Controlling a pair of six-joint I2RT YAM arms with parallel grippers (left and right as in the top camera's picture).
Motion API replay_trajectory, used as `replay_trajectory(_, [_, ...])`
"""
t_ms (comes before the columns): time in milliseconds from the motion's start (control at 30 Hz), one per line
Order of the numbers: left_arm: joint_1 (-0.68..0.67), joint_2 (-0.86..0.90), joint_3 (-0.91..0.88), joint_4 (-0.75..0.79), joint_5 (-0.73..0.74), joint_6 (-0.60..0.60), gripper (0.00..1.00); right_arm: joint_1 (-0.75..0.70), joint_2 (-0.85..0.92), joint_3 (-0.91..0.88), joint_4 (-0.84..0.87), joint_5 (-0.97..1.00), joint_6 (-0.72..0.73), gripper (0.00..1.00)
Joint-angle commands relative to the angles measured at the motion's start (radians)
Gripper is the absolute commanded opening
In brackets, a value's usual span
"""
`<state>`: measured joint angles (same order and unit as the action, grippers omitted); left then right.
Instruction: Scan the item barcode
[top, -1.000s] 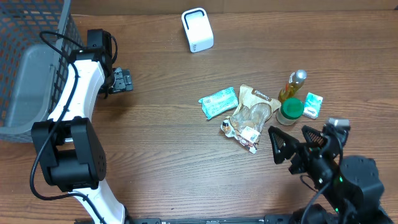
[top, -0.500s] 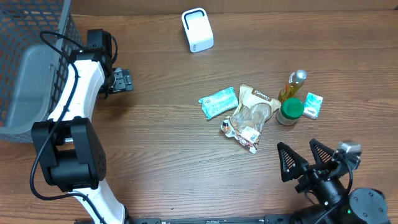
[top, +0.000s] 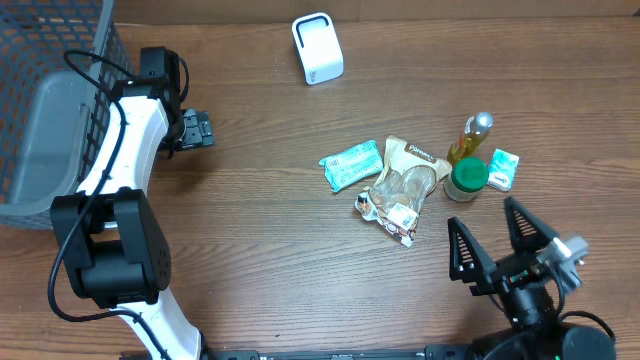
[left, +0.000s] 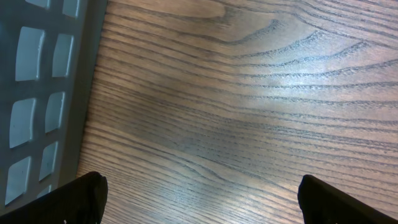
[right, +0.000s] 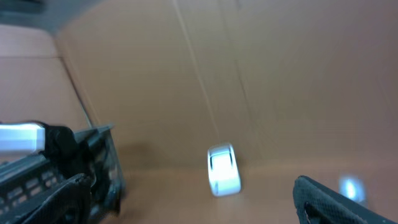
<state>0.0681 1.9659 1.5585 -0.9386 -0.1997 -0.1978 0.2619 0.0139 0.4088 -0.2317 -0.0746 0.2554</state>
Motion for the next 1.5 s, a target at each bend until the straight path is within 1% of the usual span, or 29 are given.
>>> replay_trajectory(0, [0.01, 0.003, 0.015, 0.002, -0.013, 0.018, 1.0, -0.006, -0.01, -0.045, 0.121, -0.01, -0.159, 1.0])
replay_trajectory(167, [0.01, 0.003, 0.015, 0.002, -0.013, 0.018, 1.0, -0.031, -0.01, -0.128, 0.299, -0.011, -0.178, 1.0])
replay_trajectory(300, [0.01, 0.003, 0.015, 0.002, -0.013, 0.018, 1.0, -0.07, -0.01, -0.213, 0.404, -0.01, -0.177, 1.0])
replay_trajectory(400, [0.01, 0.003, 0.015, 0.002, -0.013, 0.018, 1.0, -0.095, -0.01, -0.275, 0.466, -0.01, -0.174, 1.0])
replay_trajectory(567, [0.01, 0.003, 0.015, 0.002, -0.013, 0.018, 1.0, -0.103, -0.011, -0.342, 0.516, -0.005, -0.175, 1.0])
replay_trajectory(800, [0.01, 0.003, 0.015, 0.002, -0.013, 0.018, 1.0, -0.108, -0.011, -0.402, 0.502, 0.003, -0.174, 1.0])
replay_trajectory(967, [0.01, 0.003, 0.015, 0.002, -0.013, 0.018, 1.0, -0.124, -0.011, -0.401, 0.399, 0.005, -0.174, 1.0])
replay_trajectory(1100, [0.01, 0.003, 0.015, 0.002, -0.013, 0.018, 1.0, -0.145, -0.011, -0.401, 0.259, 0.005, -0.174, 1.0])
replay_trajectory(1233, [0.01, 0.003, 0.015, 0.002, -0.013, 0.018, 1.0, -0.152, -0.011, -0.401, 0.164, 0.005, -0.175, 1.0])
replay_trajectory(1467, [0.01, 0.003, 0.015, 0.002, -0.013, 0.018, 1.0, -0.152, -0.011, -0.401, 0.153, 0.005, -0.175, 1.0])
